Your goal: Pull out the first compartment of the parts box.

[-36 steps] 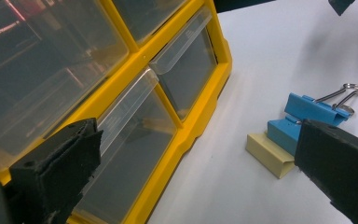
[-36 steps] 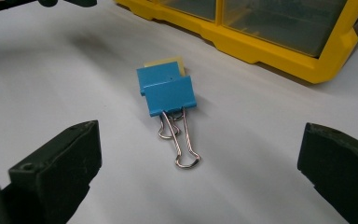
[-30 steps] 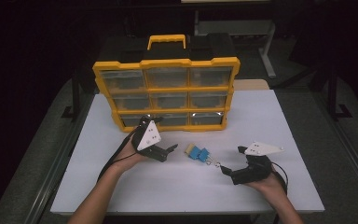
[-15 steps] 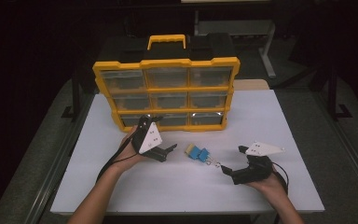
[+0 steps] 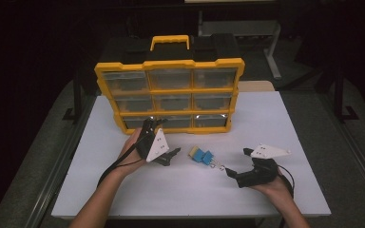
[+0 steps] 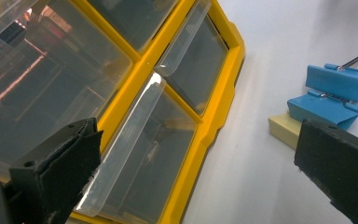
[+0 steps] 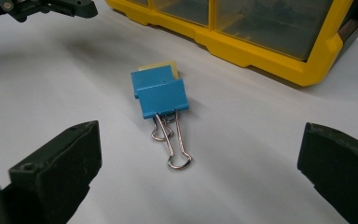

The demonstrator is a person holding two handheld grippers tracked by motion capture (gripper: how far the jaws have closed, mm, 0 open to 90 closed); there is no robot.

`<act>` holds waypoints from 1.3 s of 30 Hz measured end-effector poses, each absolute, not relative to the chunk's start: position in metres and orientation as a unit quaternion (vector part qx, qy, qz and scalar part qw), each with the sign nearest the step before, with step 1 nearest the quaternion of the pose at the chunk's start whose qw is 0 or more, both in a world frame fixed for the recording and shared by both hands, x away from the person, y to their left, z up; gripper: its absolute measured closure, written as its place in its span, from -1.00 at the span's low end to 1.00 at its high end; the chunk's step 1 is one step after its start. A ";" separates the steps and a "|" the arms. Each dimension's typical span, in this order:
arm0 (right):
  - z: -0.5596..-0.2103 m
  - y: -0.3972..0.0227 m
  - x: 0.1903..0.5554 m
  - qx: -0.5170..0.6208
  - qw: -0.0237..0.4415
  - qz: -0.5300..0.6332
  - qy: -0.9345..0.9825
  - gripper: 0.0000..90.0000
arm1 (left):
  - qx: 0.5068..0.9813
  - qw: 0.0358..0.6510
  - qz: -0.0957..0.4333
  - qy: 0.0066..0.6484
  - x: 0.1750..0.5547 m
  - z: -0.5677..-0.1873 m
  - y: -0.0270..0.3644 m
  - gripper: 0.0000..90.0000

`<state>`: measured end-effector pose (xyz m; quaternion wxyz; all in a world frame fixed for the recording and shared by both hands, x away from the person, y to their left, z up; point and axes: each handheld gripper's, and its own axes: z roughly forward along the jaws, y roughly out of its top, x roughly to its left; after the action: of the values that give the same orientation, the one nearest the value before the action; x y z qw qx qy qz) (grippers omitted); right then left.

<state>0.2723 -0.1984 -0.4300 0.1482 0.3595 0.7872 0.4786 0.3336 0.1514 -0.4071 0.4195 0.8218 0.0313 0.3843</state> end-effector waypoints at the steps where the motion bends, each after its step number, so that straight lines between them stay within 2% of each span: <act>1: -0.430 -0.198 0.272 0.360 0.148 0.479 0.787 -1.00 | 0.822 0.417 0.387 0.029 0.333 -0.407 0.151 -1.00; 39: -0.429 -0.198 0.271 0.358 0.152 0.482 0.785 -1.00 | 0.805 0.315 0.498 -0.070 0.321 -0.413 0.139 -1.00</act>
<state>0.2713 -0.1980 -0.4292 0.1525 0.3577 0.7850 0.4823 0.3212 0.1393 -0.4127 0.3150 0.8046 -0.0702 0.4984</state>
